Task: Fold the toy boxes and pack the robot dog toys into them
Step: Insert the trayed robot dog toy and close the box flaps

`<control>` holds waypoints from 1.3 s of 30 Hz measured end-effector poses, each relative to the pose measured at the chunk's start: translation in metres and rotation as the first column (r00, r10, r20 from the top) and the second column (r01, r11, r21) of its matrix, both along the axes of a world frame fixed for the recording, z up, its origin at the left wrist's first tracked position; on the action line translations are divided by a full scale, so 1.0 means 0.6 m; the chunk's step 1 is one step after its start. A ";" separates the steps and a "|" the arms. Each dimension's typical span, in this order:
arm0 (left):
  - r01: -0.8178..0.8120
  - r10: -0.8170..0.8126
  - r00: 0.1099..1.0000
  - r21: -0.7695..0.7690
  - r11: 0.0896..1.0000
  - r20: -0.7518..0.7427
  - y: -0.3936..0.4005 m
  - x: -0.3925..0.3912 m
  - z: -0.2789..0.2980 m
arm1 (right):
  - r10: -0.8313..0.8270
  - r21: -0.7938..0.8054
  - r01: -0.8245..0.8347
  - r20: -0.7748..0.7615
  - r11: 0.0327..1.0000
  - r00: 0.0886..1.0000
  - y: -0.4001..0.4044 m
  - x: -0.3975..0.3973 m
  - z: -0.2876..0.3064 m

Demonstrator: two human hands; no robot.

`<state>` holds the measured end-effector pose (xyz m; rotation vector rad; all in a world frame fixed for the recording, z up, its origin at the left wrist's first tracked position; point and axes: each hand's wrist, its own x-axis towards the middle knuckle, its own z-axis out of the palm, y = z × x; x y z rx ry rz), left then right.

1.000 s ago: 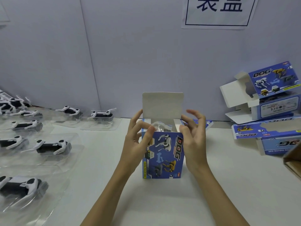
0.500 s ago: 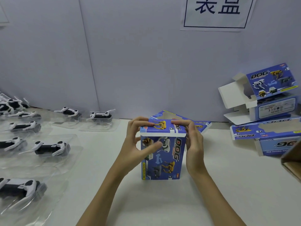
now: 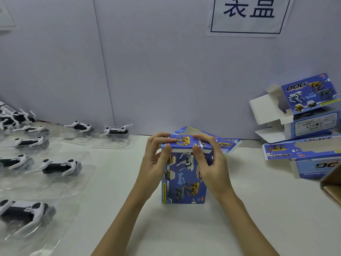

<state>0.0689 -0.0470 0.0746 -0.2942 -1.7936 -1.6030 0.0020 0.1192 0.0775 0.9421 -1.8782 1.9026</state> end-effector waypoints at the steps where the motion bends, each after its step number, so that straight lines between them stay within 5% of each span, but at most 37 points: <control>1: -0.014 0.014 1.000 -0.011 1.000 -0.002 0.002 -0.003 -0.004 | -0.009 -0.001 0.009 0.006 1.000 1.000 0.000 0.000 0.001; 5: -0.267 0.264 0.963 -0.057 0.962 -0.053 0.009 -0.007 -0.019 | -0.116 -0.122 0.126 0.088 0.985 0.989 -0.008 0.012 0.004; 9: -0.554 0.520 0.826 -0.476 0.683 -0.217 0.006 -0.007 -0.025 | 0.014 -0.395 0.151 0.385 0.906 0.923 -0.020 0.019 0.007; 13: -0.551 0.548 0.798 -0.671 0.497 -0.250 0.010 -0.007 -0.030 | 0.210 -0.435 0.021 0.476 0.900 0.854 -0.033 0.027 0.001; 20: -0.522 0.525 0.828 -0.618 0.588 -0.199 -0.016 -0.005 -0.028 | 0.190 -0.186 -0.117 0.446 0.976 0.875 -0.024 0.016 0.004; 27: -0.484 0.482 0.845 -0.716 0.504 -0.231 -0.005 -0.005 -0.036 | 0.186 -0.119 -0.157 0.294 0.980 0.938 -0.003 0.010 0.015; 39: -0.525 0.516 0.810 -0.735 0.429 -0.277 0.004 -0.004 -0.039 | 0.197 -0.072 -0.183 0.320 0.980 0.927 -0.012 0.016 0.009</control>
